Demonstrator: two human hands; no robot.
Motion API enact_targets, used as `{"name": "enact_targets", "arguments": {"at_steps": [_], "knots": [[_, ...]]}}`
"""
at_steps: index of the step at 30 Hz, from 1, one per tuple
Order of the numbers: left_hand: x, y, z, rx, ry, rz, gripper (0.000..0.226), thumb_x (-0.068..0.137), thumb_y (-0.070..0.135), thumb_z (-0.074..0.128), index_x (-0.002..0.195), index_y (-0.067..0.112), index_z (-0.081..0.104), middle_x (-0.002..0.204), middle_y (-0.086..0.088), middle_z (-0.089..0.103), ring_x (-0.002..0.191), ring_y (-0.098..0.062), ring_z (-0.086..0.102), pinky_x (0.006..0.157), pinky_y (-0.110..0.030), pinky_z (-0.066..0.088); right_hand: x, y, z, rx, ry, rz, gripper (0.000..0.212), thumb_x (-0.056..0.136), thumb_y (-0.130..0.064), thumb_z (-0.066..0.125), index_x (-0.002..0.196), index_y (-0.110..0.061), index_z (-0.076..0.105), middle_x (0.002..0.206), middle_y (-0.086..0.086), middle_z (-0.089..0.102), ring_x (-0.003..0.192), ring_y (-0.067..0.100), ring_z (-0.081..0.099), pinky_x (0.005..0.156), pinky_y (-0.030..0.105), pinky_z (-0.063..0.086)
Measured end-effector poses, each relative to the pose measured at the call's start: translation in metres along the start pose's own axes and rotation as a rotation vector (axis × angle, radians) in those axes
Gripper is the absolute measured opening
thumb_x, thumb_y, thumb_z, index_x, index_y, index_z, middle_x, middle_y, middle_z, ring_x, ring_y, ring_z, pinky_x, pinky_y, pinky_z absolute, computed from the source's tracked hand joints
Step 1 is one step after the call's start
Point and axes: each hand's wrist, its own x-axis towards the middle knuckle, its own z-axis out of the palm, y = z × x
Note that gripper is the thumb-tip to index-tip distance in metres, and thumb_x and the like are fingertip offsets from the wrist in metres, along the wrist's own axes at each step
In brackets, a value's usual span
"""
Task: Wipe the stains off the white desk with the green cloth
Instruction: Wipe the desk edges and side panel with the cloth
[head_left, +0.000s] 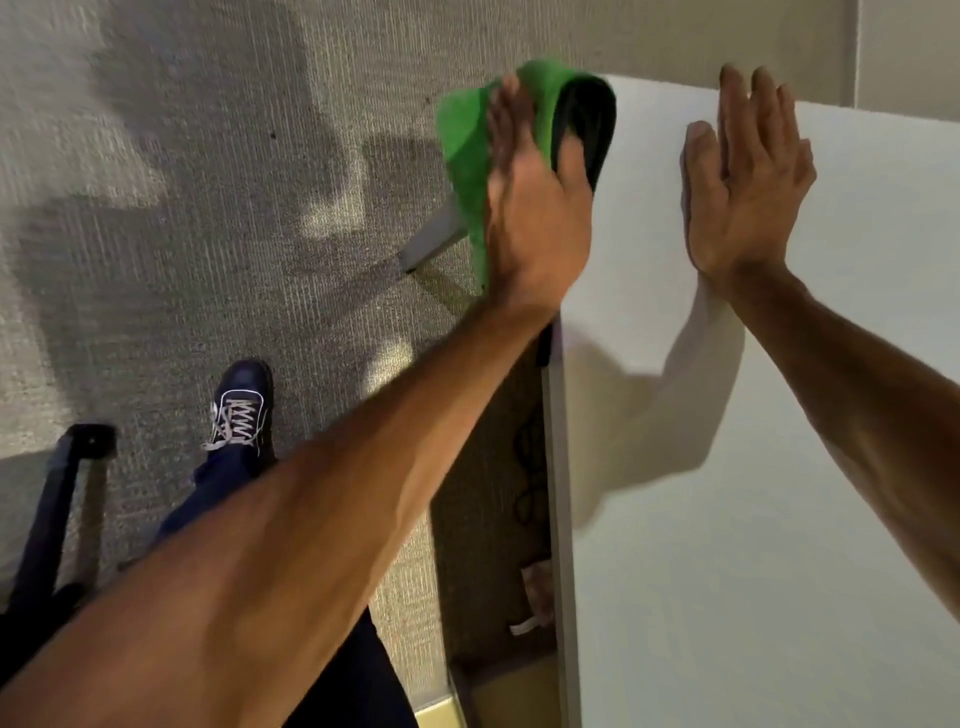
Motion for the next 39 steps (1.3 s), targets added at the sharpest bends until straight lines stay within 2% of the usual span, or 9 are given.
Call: {"name": "enact_targets", "arguments": {"at_steps": [9,12,16,17,20,22,29,32,39], "knots": [[-0.084,-0.026,-0.005,0.039,-0.011,0.038,0.061,0.1,0.022,0.041,0.153,0.0,0.023,0.158,-0.021,0.033,0.143,-0.033,0.04,0.118,-0.032,0.036,-0.003,-0.002,-0.005,0.002,-0.017,-0.006,0.057,0.111,-0.041,0.029,0.164,-0.021,0.029,0.174,0.007,0.022,0.163,0.026,0.016,0.131,0.051,0.008],[-0.135,-0.04,-0.007,0.024,-0.094,-0.012,0.065,0.099,0.033,0.034,0.156,0.007,0.016,0.16,-0.017,0.03,0.146,-0.03,0.036,0.116,-0.043,0.038,-0.005,-0.002,-0.009,-0.014,-0.012,0.003,0.054,0.112,-0.037,0.031,0.163,-0.018,0.032,0.172,0.007,0.026,0.161,0.024,0.022,0.131,0.047,0.011],[-0.148,-0.045,-0.009,0.022,-0.121,-0.019,0.064,0.099,0.021,0.04,0.155,0.003,0.015,0.16,-0.021,0.028,0.148,-0.034,0.031,0.118,-0.049,0.034,-0.01,-0.024,-0.024,0.034,-0.058,-0.135,0.045,0.099,-0.077,0.026,0.134,-0.067,0.053,0.132,-0.055,0.05,0.132,-0.023,0.041,0.115,0.028,0.013],[-0.142,-0.043,-0.009,0.029,-0.107,-0.009,0.062,0.1,0.019,0.041,0.154,0.0,0.017,0.159,-0.023,0.029,0.147,-0.036,0.032,0.118,-0.048,0.034,-0.011,-0.022,-0.024,0.044,-0.06,-0.149,0.044,0.099,-0.076,0.026,0.134,-0.067,0.051,0.129,-0.055,0.051,0.127,-0.026,0.042,0.115,0.021,0.013],[-0.107,-0.031,-0.005,0.019,-0.047,0.038,0.059,0.101,0.015,0.041,0.15,-0.01,0.022,0.159,-0.027,0.024,0.149,-0.037,0.026,0.123,-0.04,0.026,-0.015,-0.008,-0.018,0.192,-0.045,-0.008,0.026,0.113,-0.038,0.037,0.137,-0.03,0.043,0.148,-0.01,0.048,0.137,0.004,0.044,0.125,0.029,0.029],[-0.068,-0.023,-0.001,0.028,-0.015,0.071,0.059,0.1,0.013,0.042,0.148,-0.014,0.022,0.158,-0.03,0.022,0.149,-0.039,0.023,0.124,-0.039,0.02,-0.011,-0.004,-0.016,0.126,-0.072,0.042,0.037,0.111,-0.034,0.035,0.137,-0.013,0.05,0.146,0.003,0.051,0.143,0.015,0.044,0.126,0.035,0.027],[0.032,0.007,0.002,0.134,0.008,0.062,0.054,0.103,0.015,0.043,0.149,-0.008,0.029,0.15,-0.03,0.041,0.141,-0.038,0.04,0.116,-0.039,0.032,-0.007,-0.011,-0.02,-0.048,-0.07,-0.014,0.057,0.111,-0.045,0.026,0.165,-0.027,0.025,0.175,0.003,0.018,0.163,0.022,0.014,0.131,0.047,0.01],[-0.001,0.004,-0.002,0.147,-0.028,0.073,0.061,0.104,0.015,0.043,0.154,-0.006,0.015,0.163,-0.023,0.017,0.152,-0.032,0.018,0.125,-0.033,0.016,-0.008,-0.011,-0.017,-0.008,-0.071,0.002,0.059,0.11,-0.048,0.025,0.165,-0.027,0.026,0.175,0.004,0.018,0.164,0.024,0.012,0.132,0.05,0.006],[-0.096,-0.027,-0.013,0.095,-0.147,0.046,0.065,0.102,0.023,0.04,0.158,0.007,0.01,0.164,-0.015,0.02,0.149,-0.029,0.027,0.119,-0.034,0.027,-0.005,-0.008,-0.013,-0.032,-0.02,-0.005,0.065,0.106,-0.057,0.02,0.164,-0.028,0.03,0.173,0.005,0.024,0.162,0.026,0.018,0.129,0.055,0.014]]}}
